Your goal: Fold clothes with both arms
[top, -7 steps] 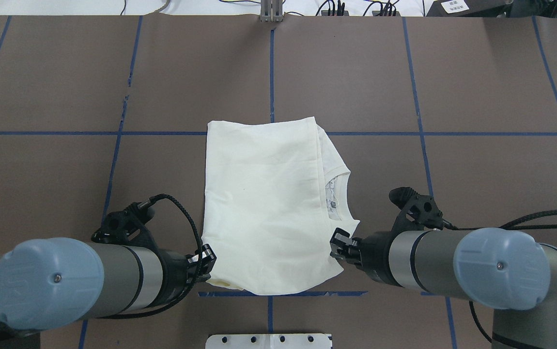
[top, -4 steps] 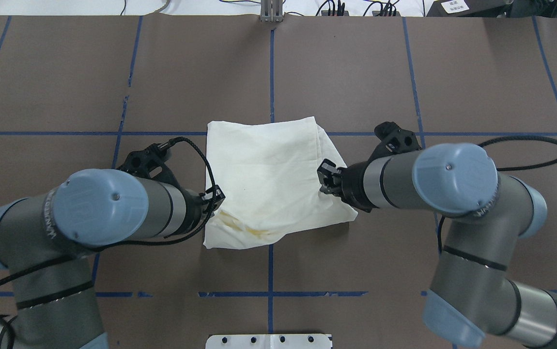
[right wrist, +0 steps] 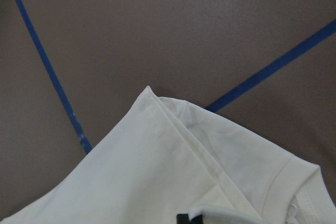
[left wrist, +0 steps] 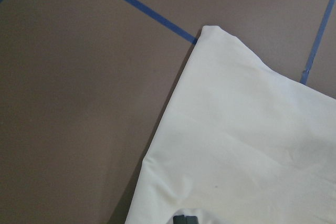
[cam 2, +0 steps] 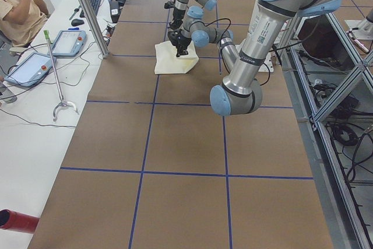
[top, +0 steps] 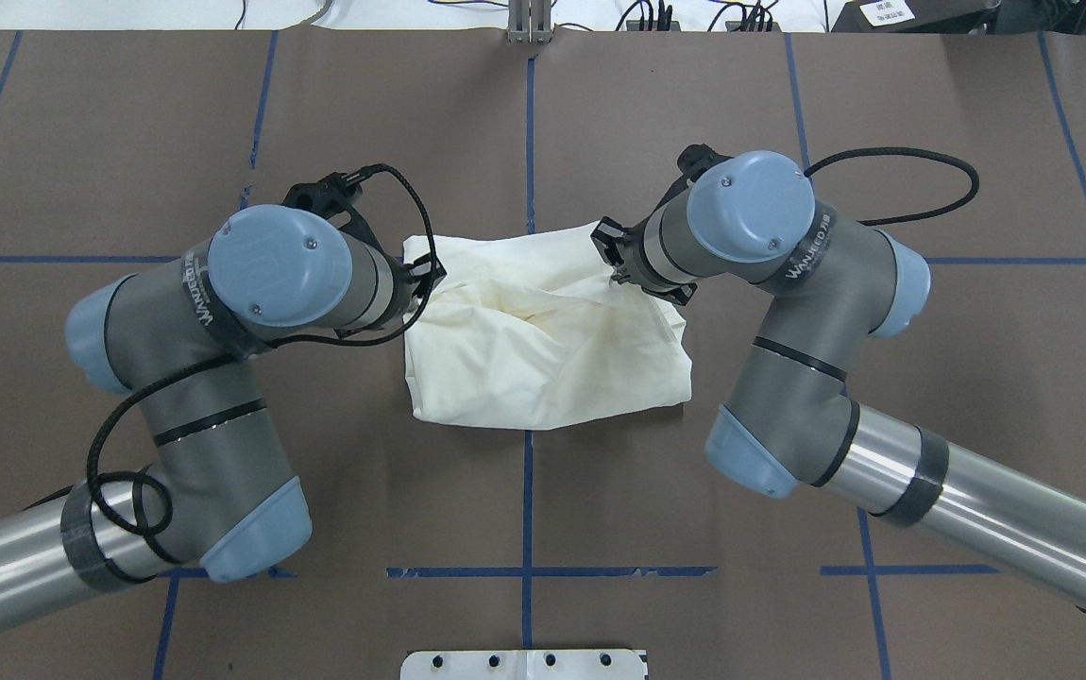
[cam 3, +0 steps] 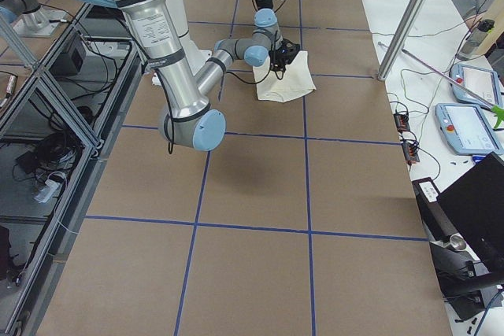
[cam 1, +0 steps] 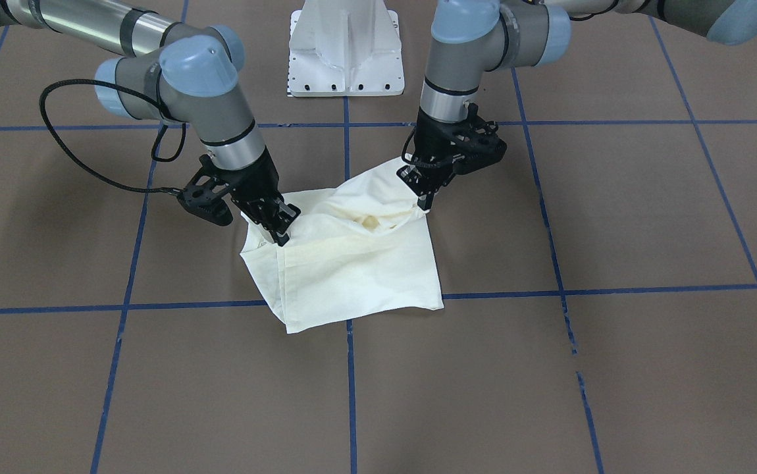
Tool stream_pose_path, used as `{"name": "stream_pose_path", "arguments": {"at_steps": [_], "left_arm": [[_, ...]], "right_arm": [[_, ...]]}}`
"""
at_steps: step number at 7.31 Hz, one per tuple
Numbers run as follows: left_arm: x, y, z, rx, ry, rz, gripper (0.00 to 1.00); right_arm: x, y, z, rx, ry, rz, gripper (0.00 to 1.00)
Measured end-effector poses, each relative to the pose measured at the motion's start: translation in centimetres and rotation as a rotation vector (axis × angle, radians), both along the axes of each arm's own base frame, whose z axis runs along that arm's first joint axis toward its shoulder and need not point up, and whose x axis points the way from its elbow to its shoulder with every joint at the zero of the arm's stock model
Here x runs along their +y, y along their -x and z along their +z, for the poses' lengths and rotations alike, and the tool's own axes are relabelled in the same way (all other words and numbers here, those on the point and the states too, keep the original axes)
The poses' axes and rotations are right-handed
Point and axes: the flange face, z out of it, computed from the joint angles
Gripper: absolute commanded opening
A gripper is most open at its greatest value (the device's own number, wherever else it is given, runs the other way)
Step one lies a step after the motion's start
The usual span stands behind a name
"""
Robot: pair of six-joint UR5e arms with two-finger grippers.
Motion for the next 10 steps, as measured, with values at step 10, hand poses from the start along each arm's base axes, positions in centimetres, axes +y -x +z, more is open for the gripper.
{"name": "stream_pose_path", "arguments": {"at_steps": [10], "left_arm": [[-10.0, 1.5, 5.8, 0.015, -0.217, -0.039, 0.00]], "right_arm": [[-4.5, 2.7, 2.6, 0.065, 0.003, -0.001, 0.00]]}}
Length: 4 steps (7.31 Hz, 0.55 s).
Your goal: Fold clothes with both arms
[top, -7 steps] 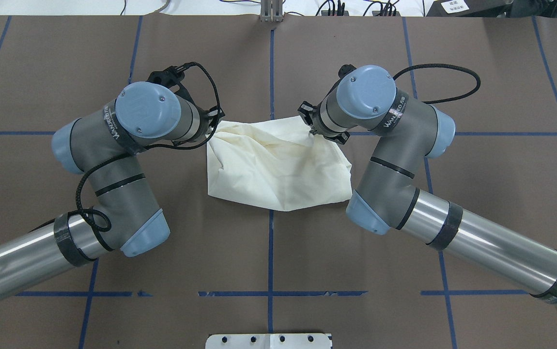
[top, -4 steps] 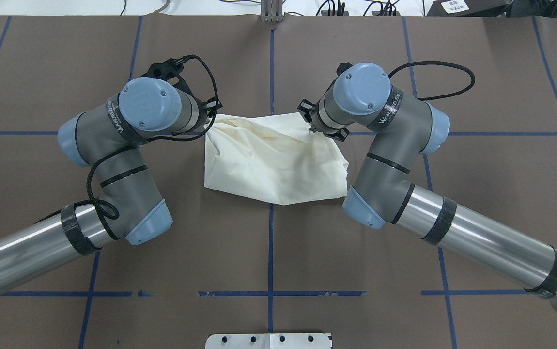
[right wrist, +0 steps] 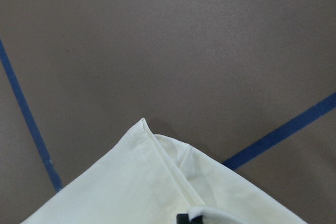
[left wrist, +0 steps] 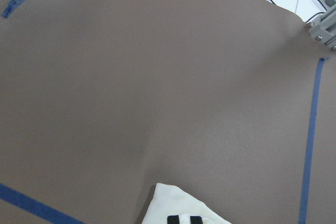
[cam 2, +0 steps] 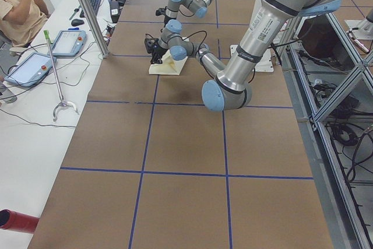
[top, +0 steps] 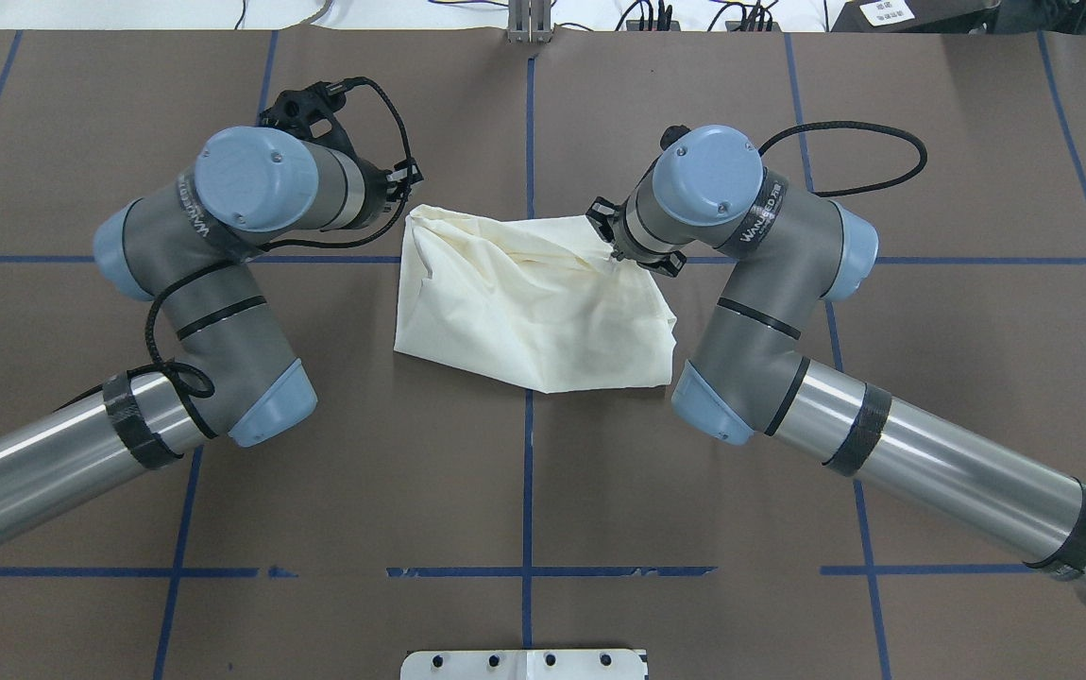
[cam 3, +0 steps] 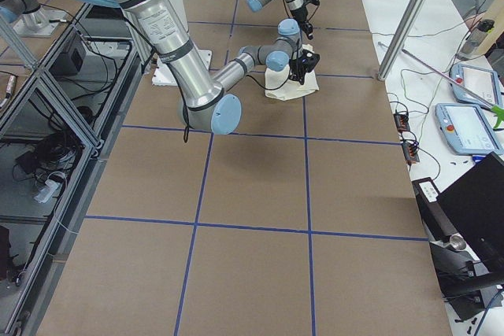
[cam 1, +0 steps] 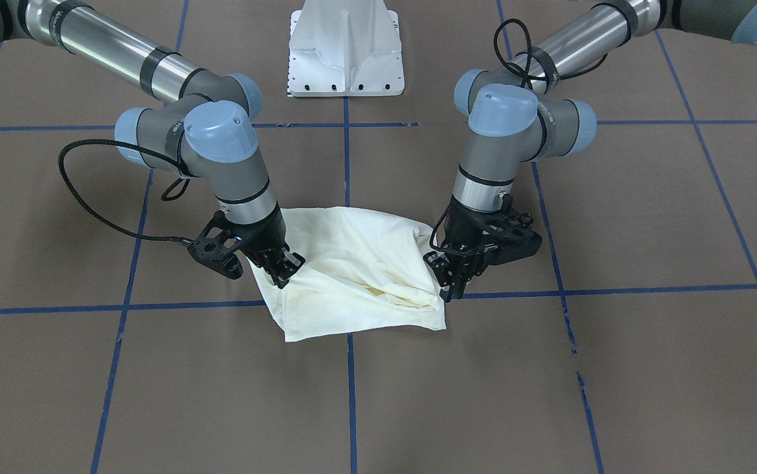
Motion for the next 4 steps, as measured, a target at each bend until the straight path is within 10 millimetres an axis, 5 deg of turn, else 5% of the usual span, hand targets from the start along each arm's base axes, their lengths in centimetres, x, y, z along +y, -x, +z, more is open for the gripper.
{"name": "stream_pose_path", "arguments": {"at_steps": [2, 4], "left_arm": [[1.9, 1.5, 3.9, 0.050, -0.038, 0.034, 0.00], [3.8, 0.1, 5.4, 0.080, -0.097, 0.100, 0.00]], "right_arm": [[0.0, 0.0, 0.1, 0.000, 0.000, 0.000, 0.00], [0.0, 0.0, -0.1, -0.003, -0.001, 0.000, 0.00]]}}
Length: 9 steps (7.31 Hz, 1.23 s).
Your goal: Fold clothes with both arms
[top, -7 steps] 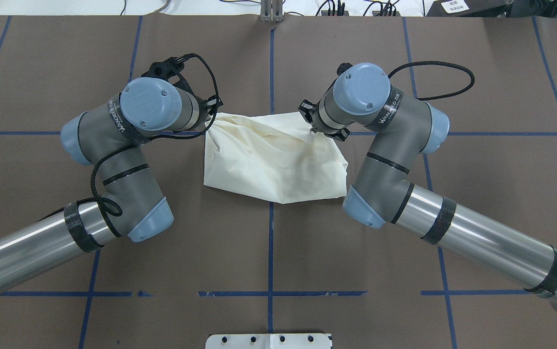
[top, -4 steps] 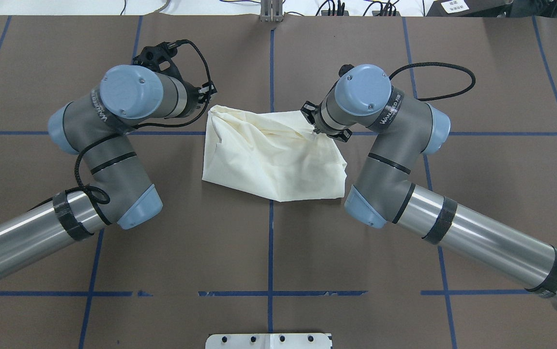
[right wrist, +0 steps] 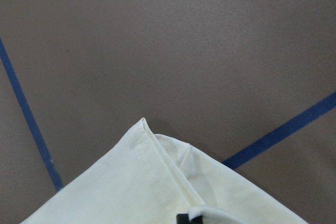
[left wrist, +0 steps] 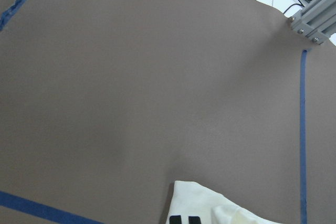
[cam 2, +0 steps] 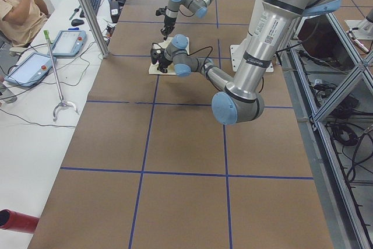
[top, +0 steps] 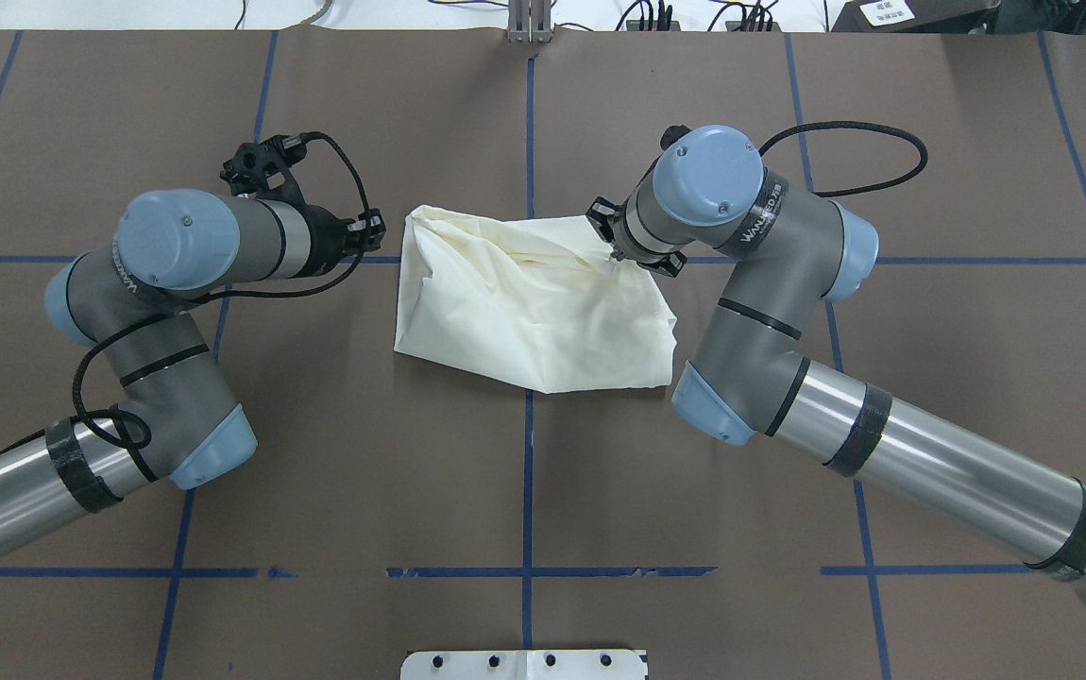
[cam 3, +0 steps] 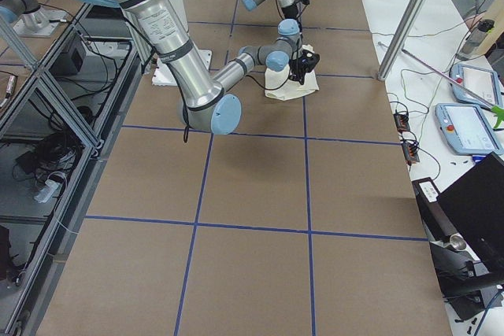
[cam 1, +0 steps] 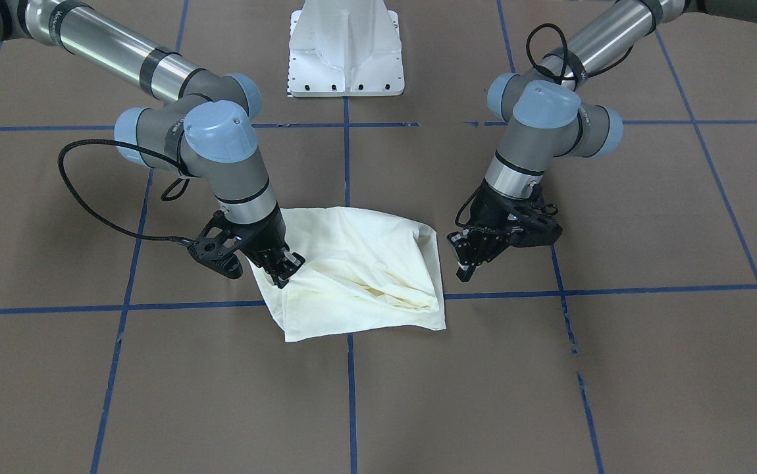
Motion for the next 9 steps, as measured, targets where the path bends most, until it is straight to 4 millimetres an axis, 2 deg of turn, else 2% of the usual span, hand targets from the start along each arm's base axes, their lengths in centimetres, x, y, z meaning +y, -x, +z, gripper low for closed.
{"name": "stream_pose_path", "arguments": {"at_steps": [3, 6, 9], "left_arm": [[1.2, -1.3, 1.4, 0.067, -0.198, 0.160, 0.00], [2.5, -2.0, 2.4, 0.065, -0.292, 0.339, 0.00], [4.2, -1.9, 1.8, 0.131, -0.328, 0.455, 0.00]], "right_arm": [[0.0, 0.0, -0.2, -0.004, -0.001, 0.001, 0.00], [0.1, -0.1, -0.4, -0.007, -0.003, 0.001, 0.00], [0.1, -0.1, -0.4, -0.007, -0.004, 0.001, 0.00]]}}
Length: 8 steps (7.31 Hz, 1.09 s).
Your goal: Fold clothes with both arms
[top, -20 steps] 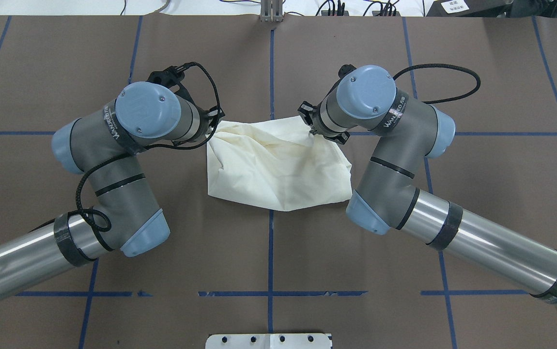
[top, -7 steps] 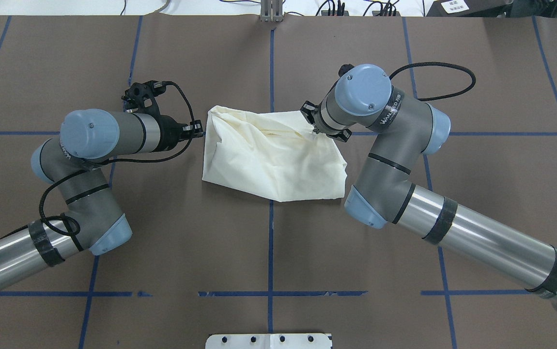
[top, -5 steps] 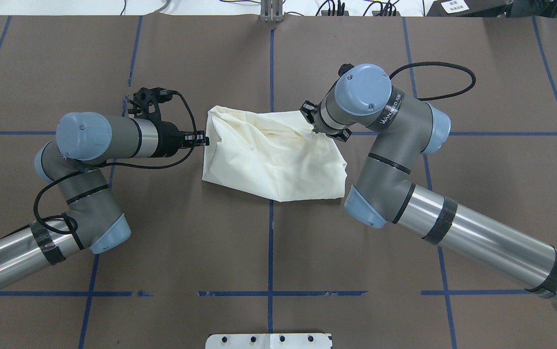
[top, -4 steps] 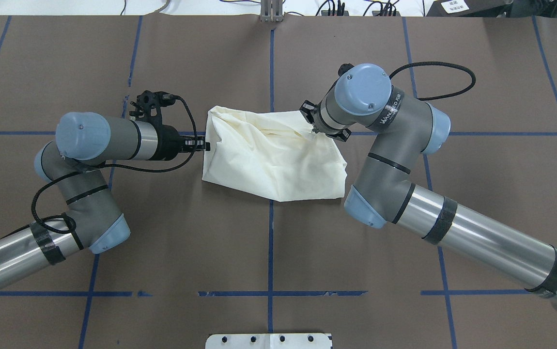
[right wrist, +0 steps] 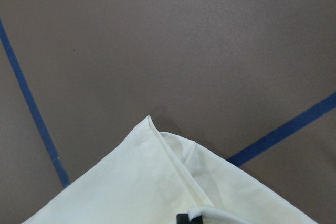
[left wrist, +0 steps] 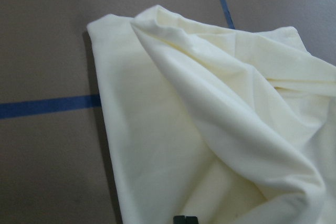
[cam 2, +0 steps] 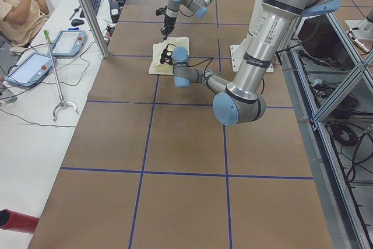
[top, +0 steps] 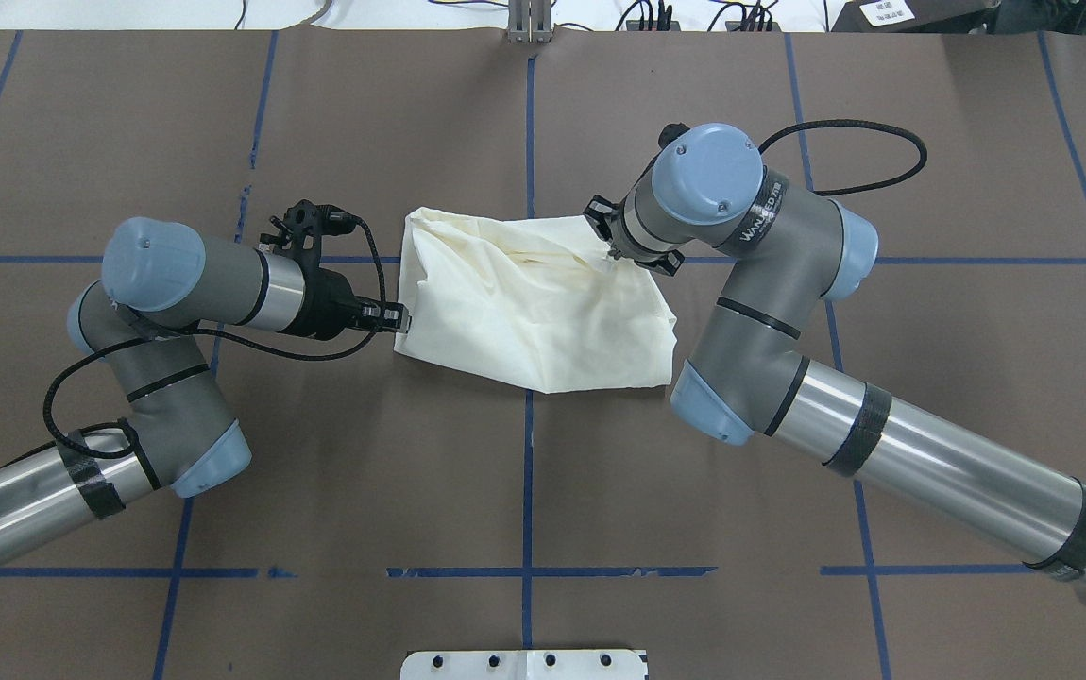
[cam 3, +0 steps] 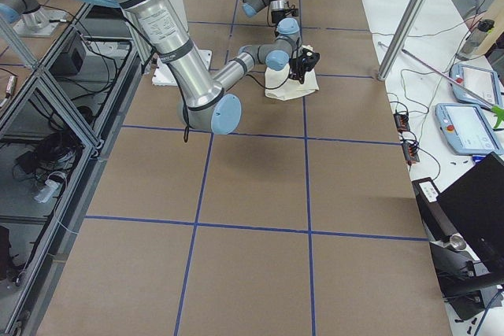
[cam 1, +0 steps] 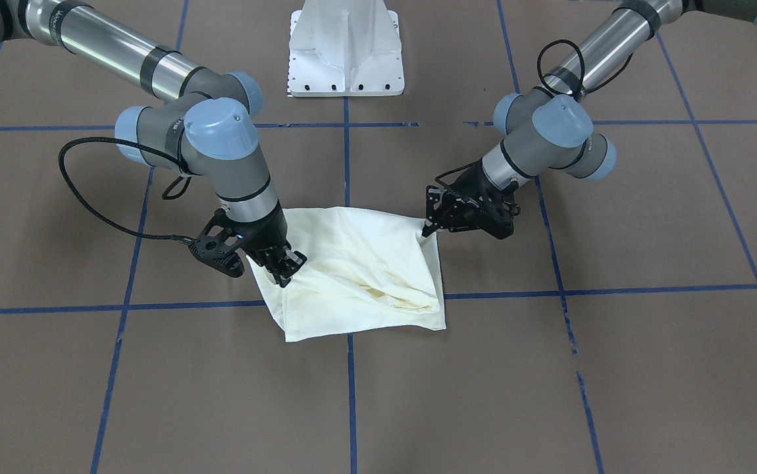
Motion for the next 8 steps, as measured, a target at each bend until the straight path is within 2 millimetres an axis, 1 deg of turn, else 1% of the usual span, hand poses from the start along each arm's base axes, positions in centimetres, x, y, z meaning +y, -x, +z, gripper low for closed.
{"name": "stream_pose_path", "arguments": {"at_steps": [1, 3, 4, 6, 7, 8], "left_arm": [[0.6, 0.1, 0.1, 0.011, -0.002, 0.026, 0.00], [2.3, 1.2, 2.2, 0.037, -0.001, 0.091, 0.00], [3.1, 1.7, 2.6, 0.053, 0.013, 0.113, 0.00], [4.0, 2.0, 2.0, 0.077, 0.044, 0.135, 0.00], [4.2, 2.4, 0.8, 0.095, 0.047, 0.135, 0.00], [4.2, 2.8, -0.9, 0.119, 0.061, 0.125, 0.00]], "right_arm": [[0.0, 0.0, 0.1, 0.002, 0.001, 0.000, 0.00], [-0.1, -0.1, 0.4, 0.006, 0.002, 0.001, 0.00], [-0.2, -0.1, 0.5, 0.008, 0.002, 0.002, 0.00], [-0.3, -0.1, 0.6, 0.010, 0.002, 0.002, 0.00], [-0.5, -0.3, 0.5, 0.009, 0.002, 0.005, 0.40], [-0.8, -0.7, 0.5, 0.011, -0.003, 0.006, 0.54]]}}
